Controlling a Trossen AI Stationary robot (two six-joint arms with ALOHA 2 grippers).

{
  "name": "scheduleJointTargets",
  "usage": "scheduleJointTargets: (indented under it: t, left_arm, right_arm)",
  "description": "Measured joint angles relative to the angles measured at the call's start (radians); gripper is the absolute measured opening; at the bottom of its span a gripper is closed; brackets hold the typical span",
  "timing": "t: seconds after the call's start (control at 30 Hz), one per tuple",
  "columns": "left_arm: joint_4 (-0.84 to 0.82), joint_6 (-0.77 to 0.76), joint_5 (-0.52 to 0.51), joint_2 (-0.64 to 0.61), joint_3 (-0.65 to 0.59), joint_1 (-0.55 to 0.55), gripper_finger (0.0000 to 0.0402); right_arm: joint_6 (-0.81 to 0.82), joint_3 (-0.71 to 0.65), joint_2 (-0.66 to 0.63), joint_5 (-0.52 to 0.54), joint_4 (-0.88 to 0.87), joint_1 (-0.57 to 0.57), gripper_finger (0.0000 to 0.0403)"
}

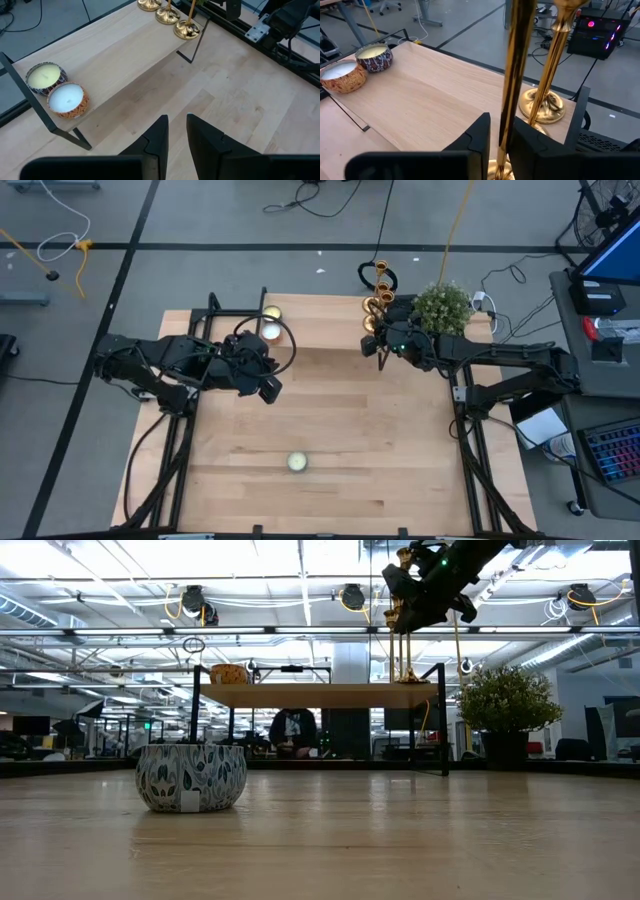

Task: Pick & Place candle stick holders
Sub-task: Put the candle holder aligned with the other candle holder on the shelf

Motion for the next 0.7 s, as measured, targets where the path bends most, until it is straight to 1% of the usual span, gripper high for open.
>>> scheduleJointTargets:
  t: [0.13,0.23,0.5,0.7]
  left_arm:
    - [0.000,0.000,0.000,0.000,0.000,0.000,0.0074]
    - [0.001,0.000,0.000,0.000,0.000,0.000,0.0074]
    - [0.002,0.000,0.000,0.000,0.000,0.000,0.0074]
    - [0.003,0.000,0.000,0.000,0.000,0.000,0.0074]
  right_arm:
    - [-0.004,0.000,0.000,-0.003,0.000,0.000,0.0079]
    - [-0.002,0.000,0.000,-0.025,0.001,0.002,0.0109]
    - [0.000,0.000,-0.005,-0.024,0.007,0.021,0.0190]
    - [0.025,0.001,-0.018,-0.022,0.004,0.050,0.0224]
